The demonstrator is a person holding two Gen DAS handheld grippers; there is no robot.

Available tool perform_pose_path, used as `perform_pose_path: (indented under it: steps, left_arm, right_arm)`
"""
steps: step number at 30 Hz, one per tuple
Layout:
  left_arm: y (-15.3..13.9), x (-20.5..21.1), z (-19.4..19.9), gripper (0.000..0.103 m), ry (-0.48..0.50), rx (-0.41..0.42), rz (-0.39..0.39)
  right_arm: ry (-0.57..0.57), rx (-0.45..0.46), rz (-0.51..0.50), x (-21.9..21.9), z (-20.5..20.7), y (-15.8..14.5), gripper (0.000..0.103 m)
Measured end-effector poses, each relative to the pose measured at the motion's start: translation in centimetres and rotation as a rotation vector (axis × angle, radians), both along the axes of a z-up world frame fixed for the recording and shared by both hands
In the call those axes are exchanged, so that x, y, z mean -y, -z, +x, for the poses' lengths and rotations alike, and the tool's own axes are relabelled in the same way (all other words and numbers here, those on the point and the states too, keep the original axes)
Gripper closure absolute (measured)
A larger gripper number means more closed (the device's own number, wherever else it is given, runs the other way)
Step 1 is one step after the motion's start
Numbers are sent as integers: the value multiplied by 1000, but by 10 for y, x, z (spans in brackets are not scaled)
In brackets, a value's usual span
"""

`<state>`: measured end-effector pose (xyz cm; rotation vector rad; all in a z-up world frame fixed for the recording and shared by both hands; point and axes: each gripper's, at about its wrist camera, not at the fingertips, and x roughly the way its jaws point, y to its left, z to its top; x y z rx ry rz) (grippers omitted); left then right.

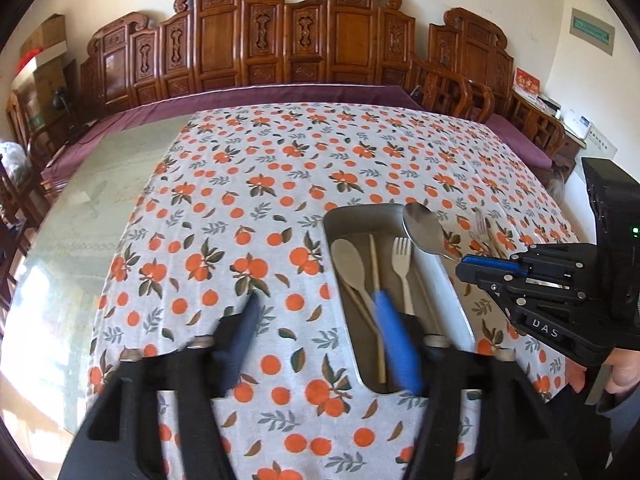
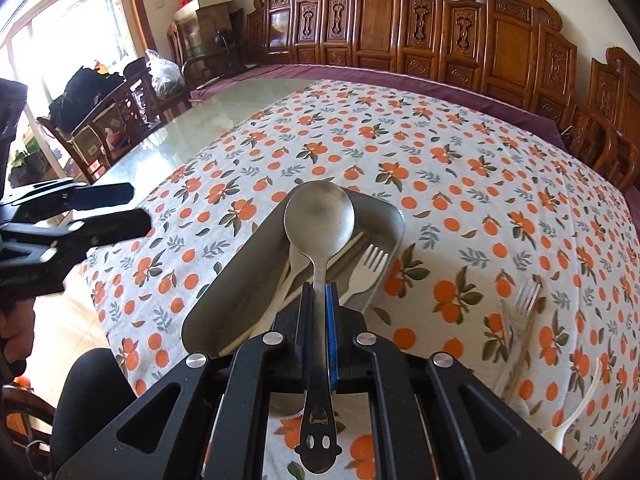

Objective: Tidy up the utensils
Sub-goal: 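Lower the steel spoon into the tray and open the right tool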

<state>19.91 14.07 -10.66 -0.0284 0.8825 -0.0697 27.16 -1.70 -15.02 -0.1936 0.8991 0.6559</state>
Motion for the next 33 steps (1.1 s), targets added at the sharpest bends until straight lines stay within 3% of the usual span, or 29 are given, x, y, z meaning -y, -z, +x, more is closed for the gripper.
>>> perform_pose_path:
  steps: [4,23,33]
  left_arm:
    - [7,-11,-1,27,-18,-4,-18]
    - [37,-32,-5,27,-57,-54,-31]
    - [40,-33,-6,27,-55,-61,-24]
  right_arm:
    - [8,-17,-12,-10,6,10,95]
    - [68,-81,-117,-51,29,61,95]
    - [97,-139,-62,-54,38,69,95]
